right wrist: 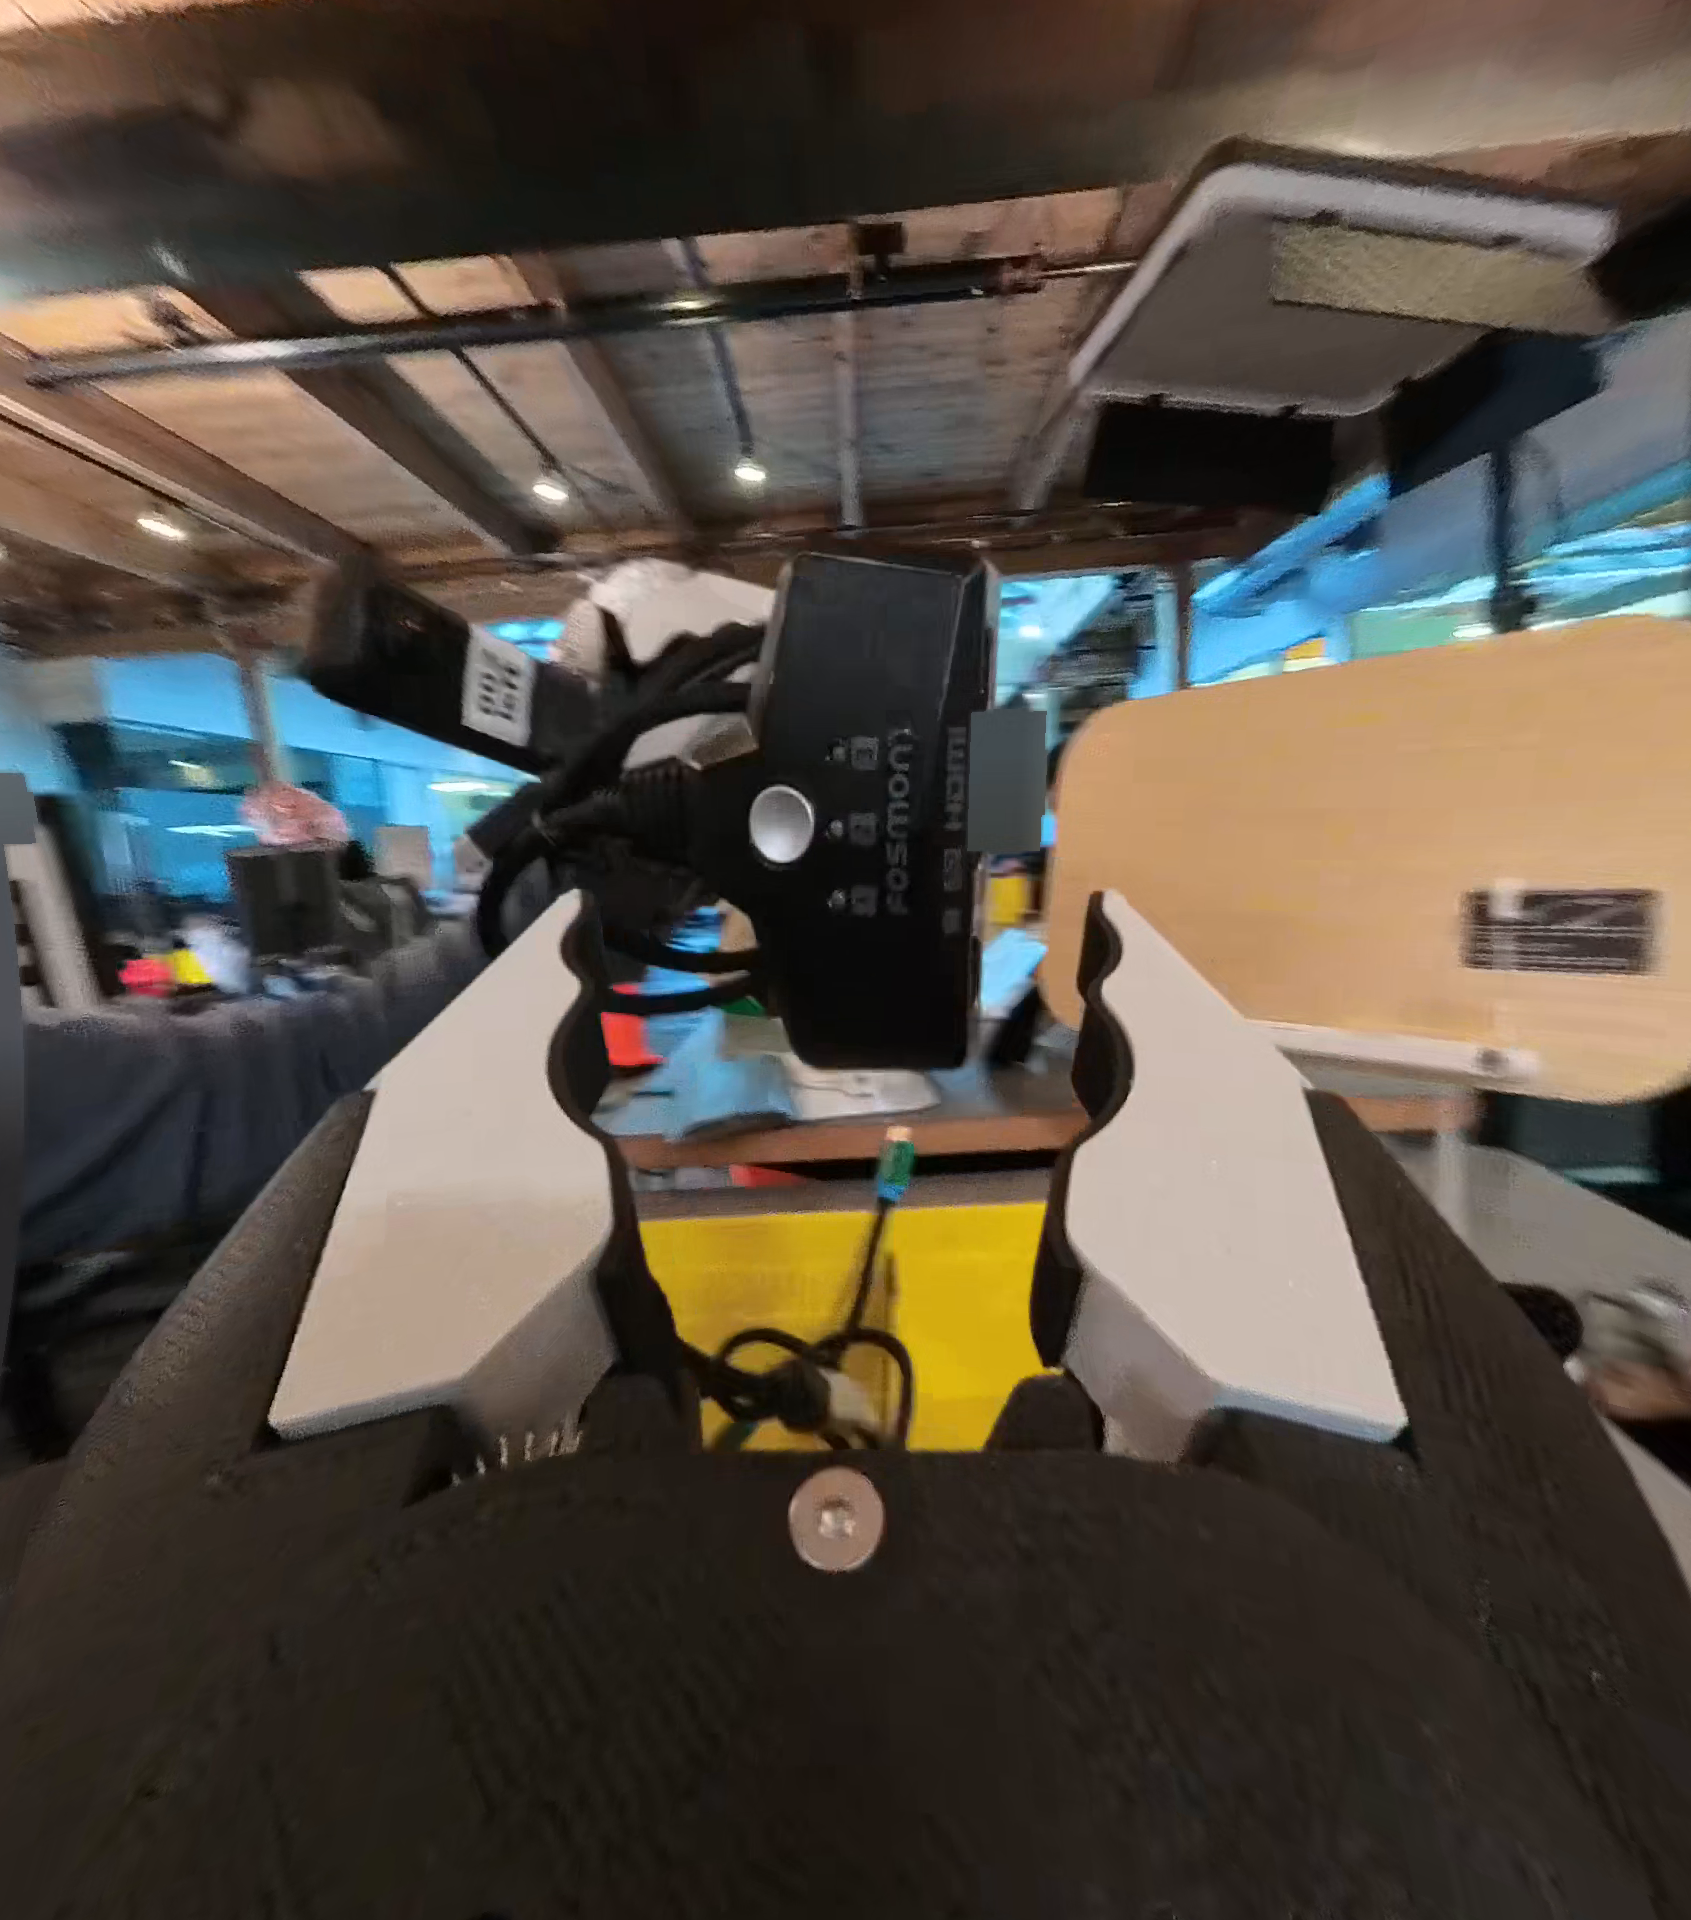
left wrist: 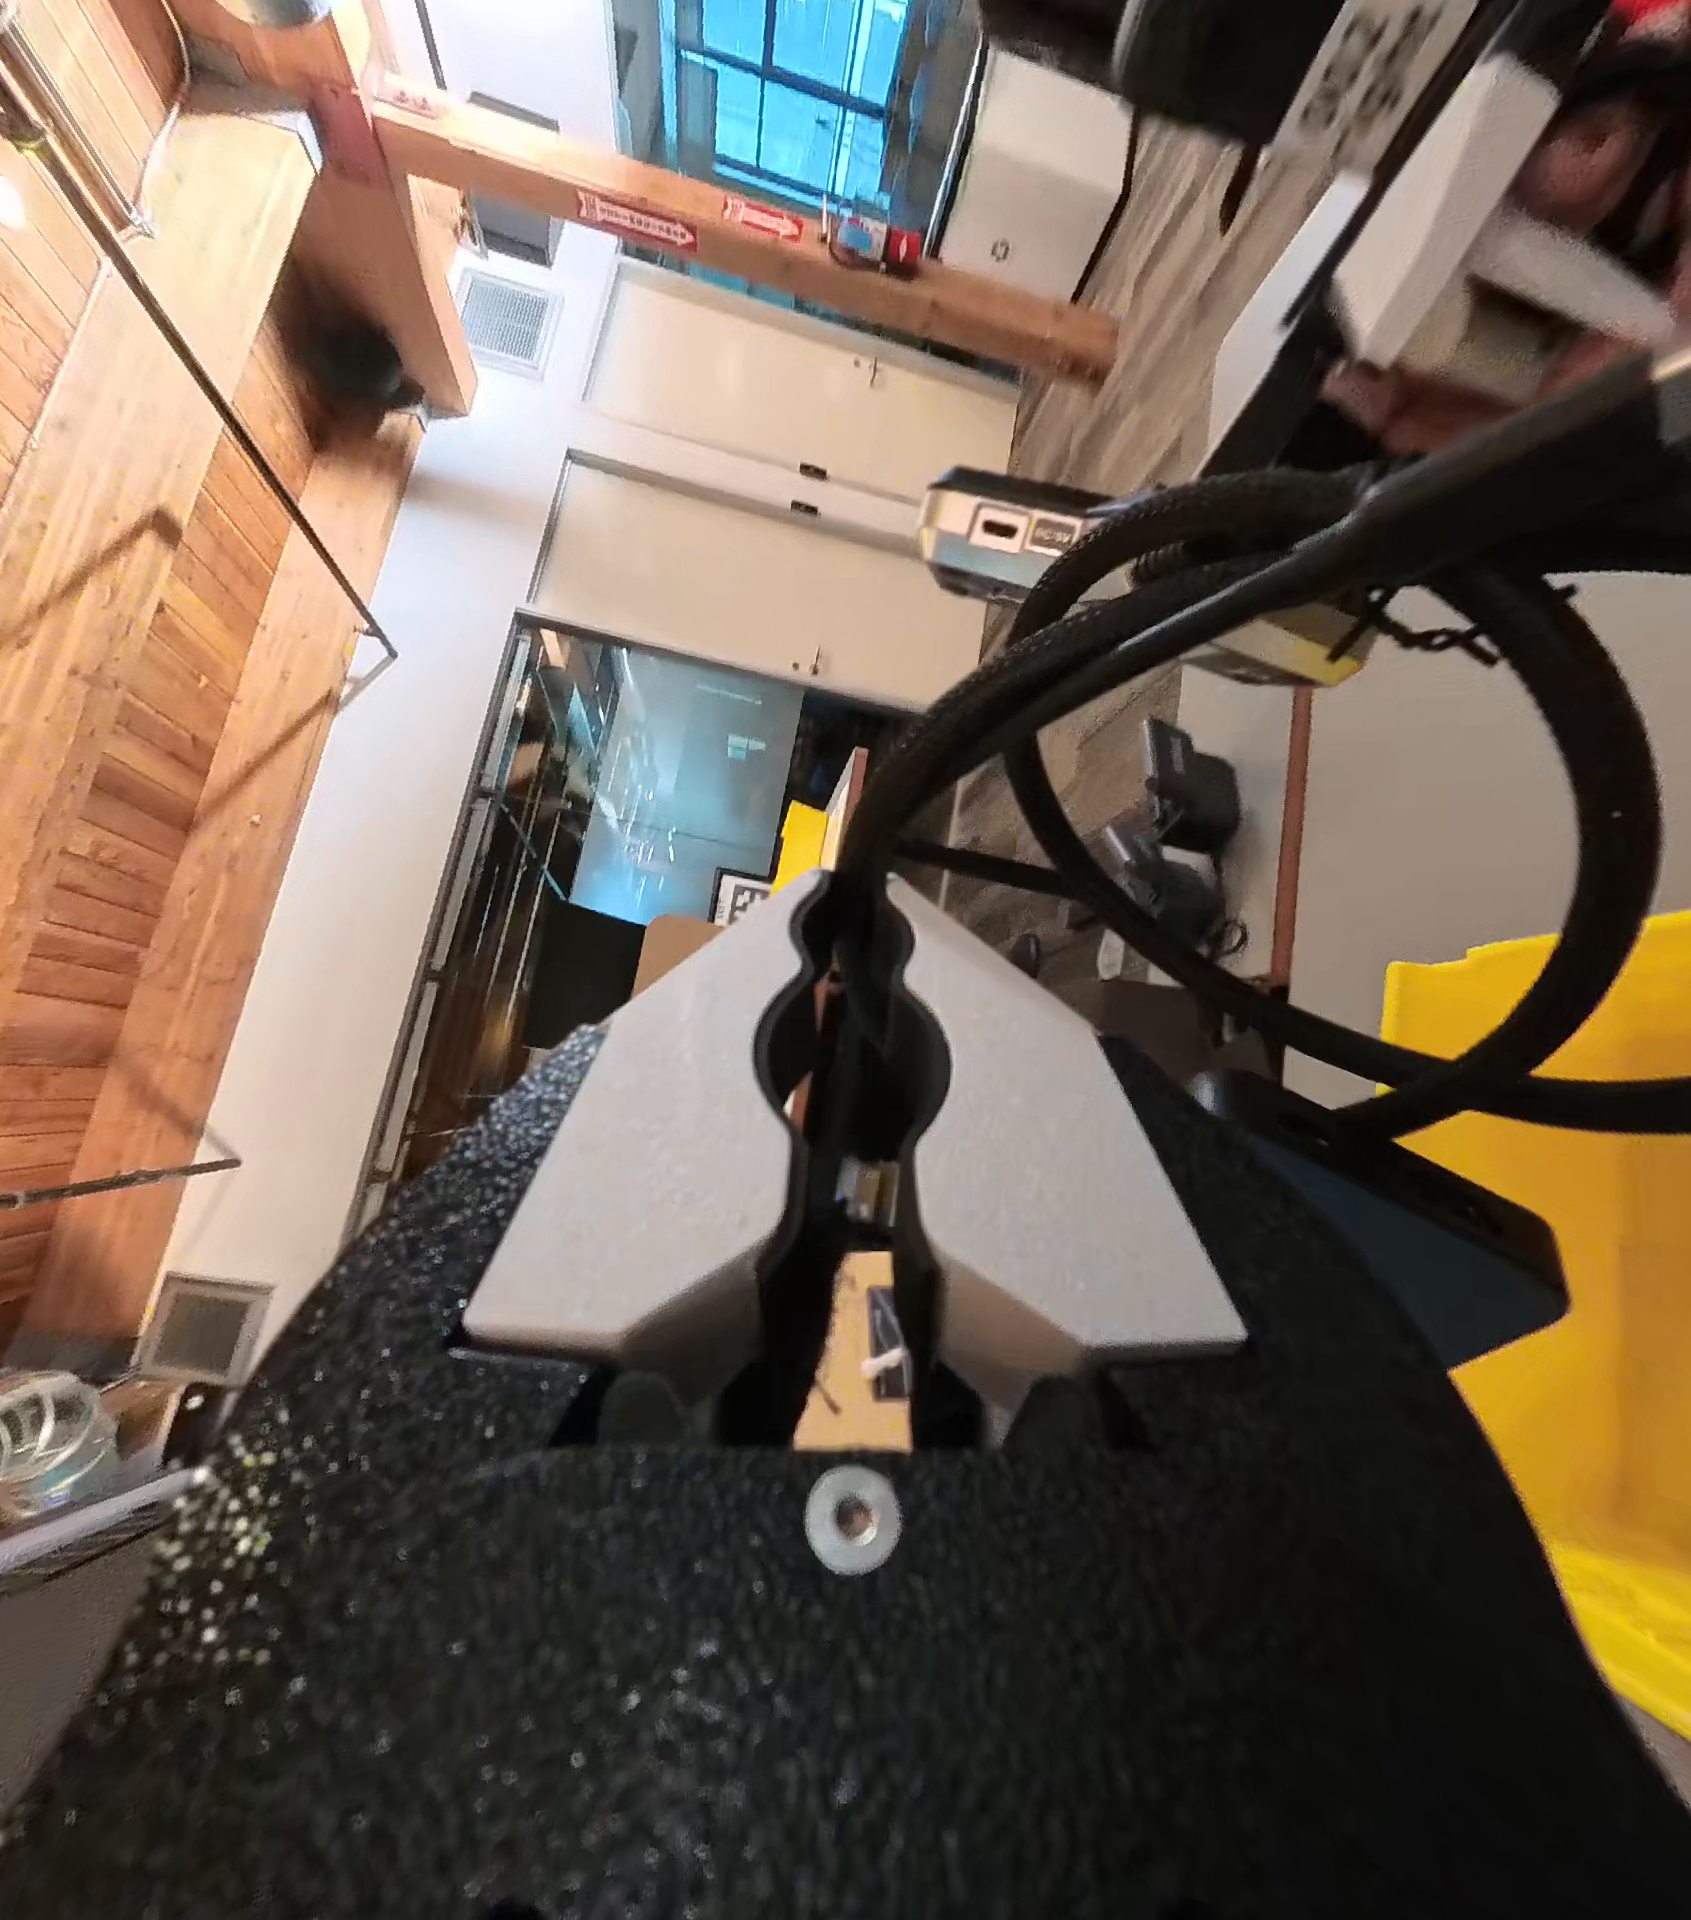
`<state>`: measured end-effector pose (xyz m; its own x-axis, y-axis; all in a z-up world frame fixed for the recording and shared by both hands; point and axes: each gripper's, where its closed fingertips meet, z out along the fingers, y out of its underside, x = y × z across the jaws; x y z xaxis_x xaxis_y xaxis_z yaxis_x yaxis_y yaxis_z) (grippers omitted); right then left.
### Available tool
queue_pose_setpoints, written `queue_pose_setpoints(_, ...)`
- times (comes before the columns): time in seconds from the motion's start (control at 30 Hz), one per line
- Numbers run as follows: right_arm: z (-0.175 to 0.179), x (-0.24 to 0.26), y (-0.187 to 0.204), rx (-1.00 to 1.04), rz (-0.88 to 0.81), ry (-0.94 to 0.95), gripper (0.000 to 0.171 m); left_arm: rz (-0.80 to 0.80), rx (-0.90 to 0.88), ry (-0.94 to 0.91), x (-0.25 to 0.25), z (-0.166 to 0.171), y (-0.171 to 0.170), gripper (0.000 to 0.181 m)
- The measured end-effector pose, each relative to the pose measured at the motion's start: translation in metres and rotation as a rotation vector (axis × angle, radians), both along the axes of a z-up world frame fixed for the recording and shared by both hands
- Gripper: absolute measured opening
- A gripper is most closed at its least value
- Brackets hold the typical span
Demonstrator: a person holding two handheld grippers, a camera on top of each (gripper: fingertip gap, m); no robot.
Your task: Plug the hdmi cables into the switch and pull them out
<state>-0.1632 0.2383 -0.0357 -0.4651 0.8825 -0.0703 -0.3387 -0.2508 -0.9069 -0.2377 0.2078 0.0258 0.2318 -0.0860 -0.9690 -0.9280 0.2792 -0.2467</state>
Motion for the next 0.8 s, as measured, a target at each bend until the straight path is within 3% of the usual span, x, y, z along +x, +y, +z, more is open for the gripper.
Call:
queue_pose_setpoints(0.13,0.003,-0.015,-0.009,-0.118,0.286,-0.002,0.078,-0.019,-0.023,-0.034,-0.013,-0.011,0.007,0.005)
queue_pose_setpoints(0.2,-0.001,-0.02,-0.005,-0.151,0.334,-0.007,0.066,0.001,-0.031,-0.037,-0.024,-0.018,0.012,0.007)
queue_pose_setpoints(0.27,-0.007,-0.023,0.002,-0.143,0.309,0.01,0.029,0.027,-0.034,-0.042,-0.034,-0.024,0.017,0.006)
queue_pose_setpoints(0.4,-0.01,-0.024,0.006,-0.088,0.262,-0.001,0.027,0.063,-0.036,-0.051,-0.043,-0.033,0.021,0.007)
queue_pose_setpoints(0.63,0.014,-0.002,0.036,0.034,-0.082,0.079,0.022,0.175,-0.076,-0.006,-0.067,-0.063,0.032,0.006)
queue_pose_setpoints(0.77,0.021,0.002,0.034,0.106,-0.189,0.091,0.022,0.226,-0.126,-0.046,-0.075,-0.087,0.042,0.01)
queue_pose_setpoints(0.8,0.021,0.001,0.033,0.117,-0.2,0.088,0.021,0.25,-0.146,-0.089,-0.079,-0.094,0.045,0.002)
